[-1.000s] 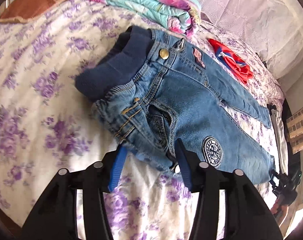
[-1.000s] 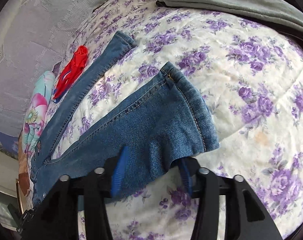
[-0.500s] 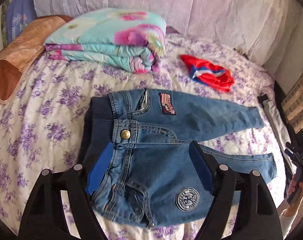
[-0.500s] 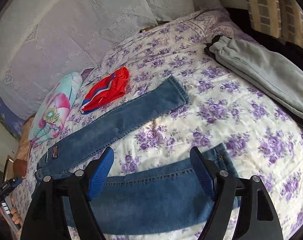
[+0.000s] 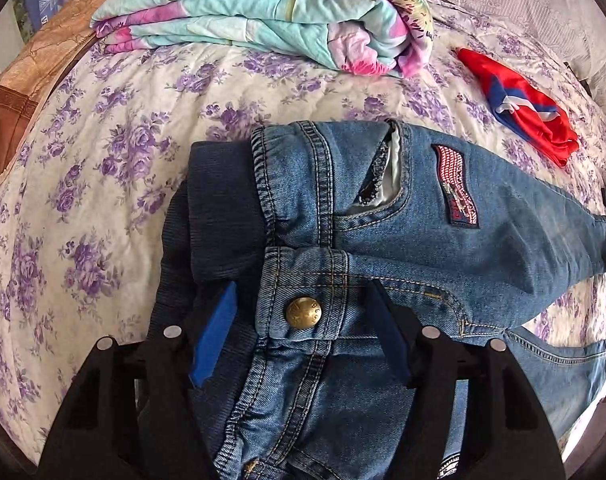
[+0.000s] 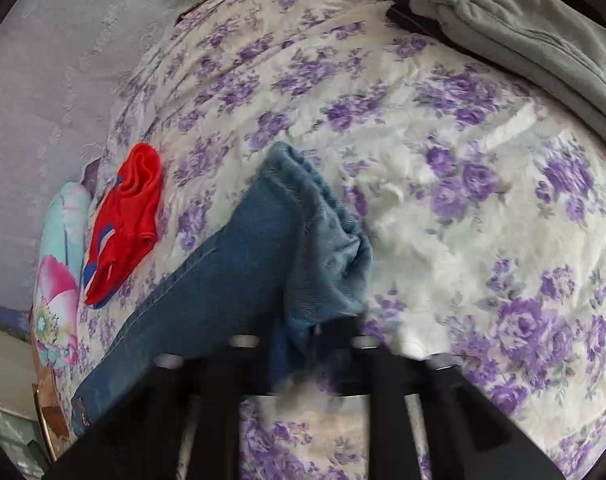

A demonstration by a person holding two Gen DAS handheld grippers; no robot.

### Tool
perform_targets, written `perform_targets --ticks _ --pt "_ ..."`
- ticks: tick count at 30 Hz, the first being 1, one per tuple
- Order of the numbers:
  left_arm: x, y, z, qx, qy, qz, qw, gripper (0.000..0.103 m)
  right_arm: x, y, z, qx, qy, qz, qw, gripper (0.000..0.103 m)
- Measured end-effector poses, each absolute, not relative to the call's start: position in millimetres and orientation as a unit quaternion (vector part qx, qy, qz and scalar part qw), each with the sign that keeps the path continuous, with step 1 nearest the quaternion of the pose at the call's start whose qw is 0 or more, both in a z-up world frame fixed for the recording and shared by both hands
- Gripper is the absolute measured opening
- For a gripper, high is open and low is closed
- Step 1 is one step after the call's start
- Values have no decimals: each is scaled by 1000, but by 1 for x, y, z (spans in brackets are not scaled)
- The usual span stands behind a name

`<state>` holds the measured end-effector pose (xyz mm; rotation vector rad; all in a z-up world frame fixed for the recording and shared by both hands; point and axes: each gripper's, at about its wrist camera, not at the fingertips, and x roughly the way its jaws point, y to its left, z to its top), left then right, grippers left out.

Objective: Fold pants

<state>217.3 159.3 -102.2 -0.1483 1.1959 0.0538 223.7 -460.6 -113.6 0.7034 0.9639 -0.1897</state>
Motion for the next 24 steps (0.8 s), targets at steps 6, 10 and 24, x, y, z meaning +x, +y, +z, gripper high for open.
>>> perform_targets --ticks 6,10,24 --pt "218 156 -103 -54 561 23 826 65 197 -463 -122 319 476 -122 810 11" --pt "221 151 -98 -31 570 23 821 65 211 -449 -119 238 509 -129 817 26" --pt "301 206 -33 19 546 -121 828 90 66 -312 -28 72 439 -48 894 68"
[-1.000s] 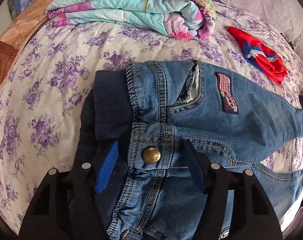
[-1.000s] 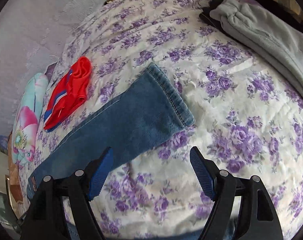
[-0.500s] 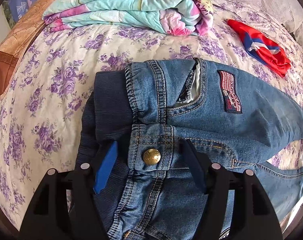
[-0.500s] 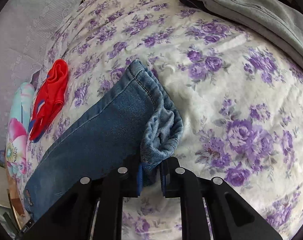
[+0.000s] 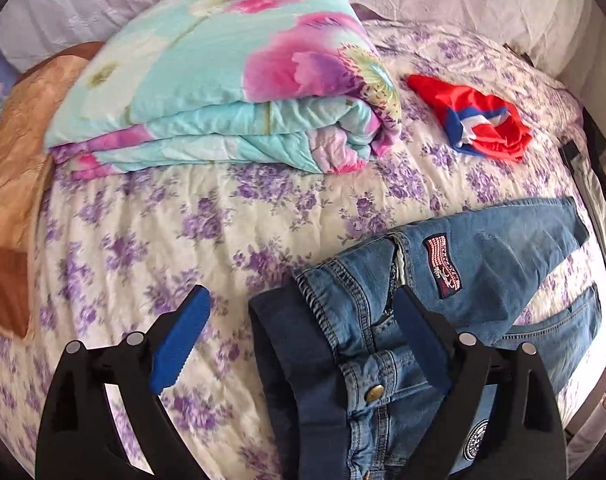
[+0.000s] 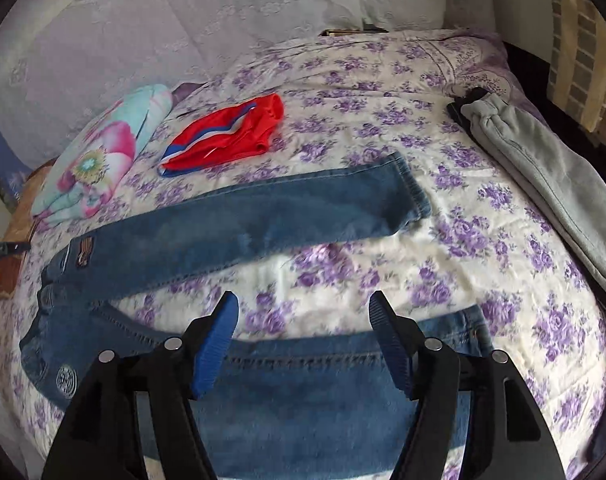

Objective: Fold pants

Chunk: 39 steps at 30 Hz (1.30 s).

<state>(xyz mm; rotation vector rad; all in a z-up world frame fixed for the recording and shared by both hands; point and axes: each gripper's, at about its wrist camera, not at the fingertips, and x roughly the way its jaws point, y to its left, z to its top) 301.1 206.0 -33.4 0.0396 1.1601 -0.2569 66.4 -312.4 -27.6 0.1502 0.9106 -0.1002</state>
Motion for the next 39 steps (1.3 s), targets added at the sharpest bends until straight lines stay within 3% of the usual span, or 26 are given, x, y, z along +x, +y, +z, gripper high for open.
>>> perform_targets --ticks 6,9,14,19,24,34,35,37,39 --pt "344 186 -92 55 599 -206 772 86 37 -280 -14 11 438 -86 895 68" --pt "354 190 -123 -2 627 -245 739 55 56 -265 -2 -1 435 -76 897 68" --pt "315 171 -116 74 563 -255 783 39 131 -200 13 -20 433 68 899 68" --pt "301 185 -110 48 517 -272 810 34 237 -96 -2 -96 450 258 849 68" --pt "293 197 -99 32 479 -295 826 31 314 -21 -32 -199 488 309 792 68" --pt "284 199 -84 41 451 -310 836 29 331 -11 -65 -245 528 384 717 68" --pt "285 199 -84 40 450 -311 836 29 333 -15 -69 -235 530 388 717 67" --pt "284 200 -83 38 449 -314 836 30 337 -20 -81 -209 550 392 707 22" --pt "284 201 -83 32 450 -315 835 30 330 -19 -88 -221 546 390 708 20"
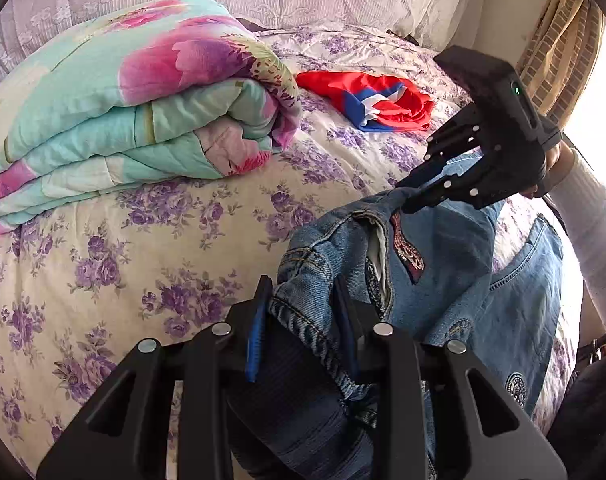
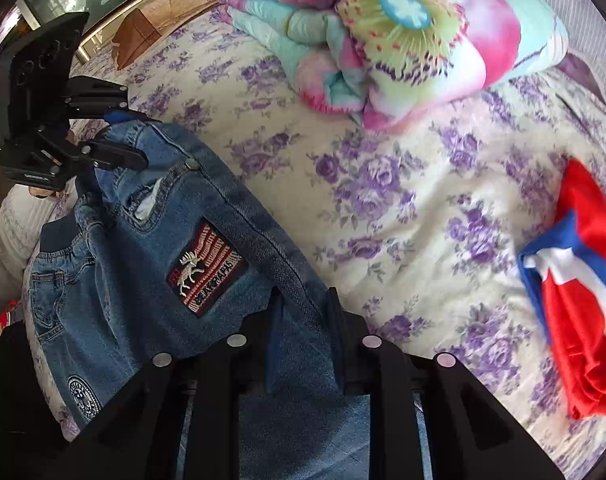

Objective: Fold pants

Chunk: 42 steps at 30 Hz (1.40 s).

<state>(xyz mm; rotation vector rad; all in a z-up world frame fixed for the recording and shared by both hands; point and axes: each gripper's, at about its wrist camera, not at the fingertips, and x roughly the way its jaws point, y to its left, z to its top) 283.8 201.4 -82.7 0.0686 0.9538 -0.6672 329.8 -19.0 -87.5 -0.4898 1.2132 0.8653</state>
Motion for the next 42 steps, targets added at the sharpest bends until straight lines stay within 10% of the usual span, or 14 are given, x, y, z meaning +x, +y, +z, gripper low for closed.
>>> perform_targets --ticks 16,29,42 --pt "193 188 -14 74 397 -331 853 29 152 -65 14 -186 425 338 819 11" --pt "61 199 -81 110 414 -359 829 40 38 -43 -88 -120 497 300 805 12" --pt "30 233 -28 -94 398 -279 869 41 28 -57 -105 -37 480 274 832 12"
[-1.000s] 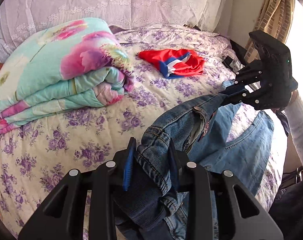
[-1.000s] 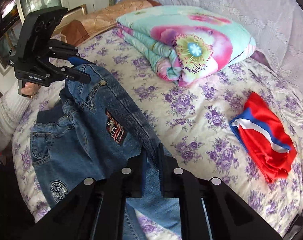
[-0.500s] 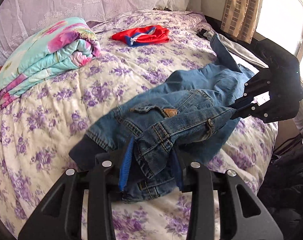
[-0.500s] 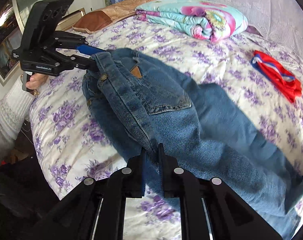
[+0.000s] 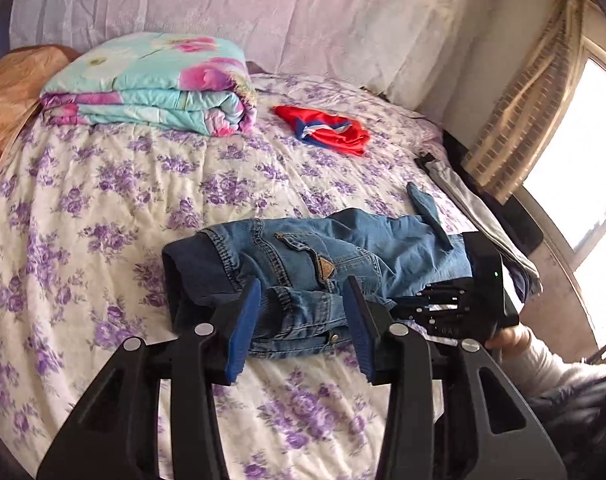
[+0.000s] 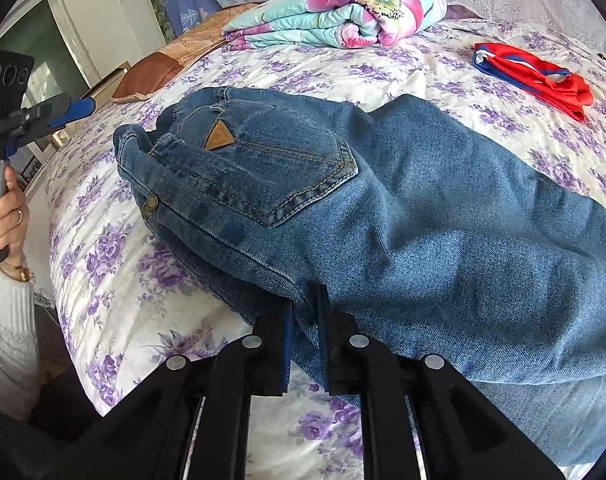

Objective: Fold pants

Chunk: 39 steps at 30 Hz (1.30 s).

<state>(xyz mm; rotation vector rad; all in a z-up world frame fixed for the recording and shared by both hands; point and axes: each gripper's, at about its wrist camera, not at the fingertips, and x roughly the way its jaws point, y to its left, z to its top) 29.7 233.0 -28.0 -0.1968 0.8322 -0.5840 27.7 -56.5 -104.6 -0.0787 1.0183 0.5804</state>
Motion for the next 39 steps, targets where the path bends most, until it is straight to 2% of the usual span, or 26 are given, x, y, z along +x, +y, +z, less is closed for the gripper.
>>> perform_targets --ticks 4,6,8,10,12,16,20,22,25,27,29,30,31,35,39 --pt "31 164 -41 -45 412 -240 878 41 27 -64 -107 -9 472 274 838 15" --pt "39 139 -67 -38 451 -213 866 41 24 -70 -108 7 467 269 842 15" --pt "44 127 -96 -29 482 -159 861 41 17 -73 -106 16 472 258 843 19" --pt "34 128 -105 -41 460 -139 876 42 7 -74 -97 16 476 259 840 28" --pt "26 136 -108 -70 456 -134 877 42 1 -79 -83 30 466 269 842 30" --pt "22 138 -108 -81 452 -131 879 43 9 -77 -64 28 439 239 866 30" --pt "23 134 -108 -72 447 -127 883 43 31 -58 -101 10 503 231 832 23" --pt "22 135 -110 -72 444 -135 883 43 31 -53 -108 -5 508 223 832 24" --pt "21 138 -111 -73 436 -143 885 43 45 -54 -86 -17 554 227 801 24" --pt "22 141 -111 -80 436 -151 883 43 63 -72 -51 -13 544 215 811 24" --pt "22 142 -111 -82 433 -159 884 43 88 -100 -12 -43 512 144 846 40" --pt "21 143 -112 -82 429 -163 885 43 104 -116 0 -58 504 105 855 63" --pt "20 143 -113 -83 425 -165 886 43 125 -134 8 -74 505 59 858 69" --pt "17 143 -114 -86 413 -165 892 43 210 -213 -7 -118 562 -127 809 69" --pt "16 143 -115 -83 407 -167 894 43 255 -258 -54 -111 631 -179 747 64"
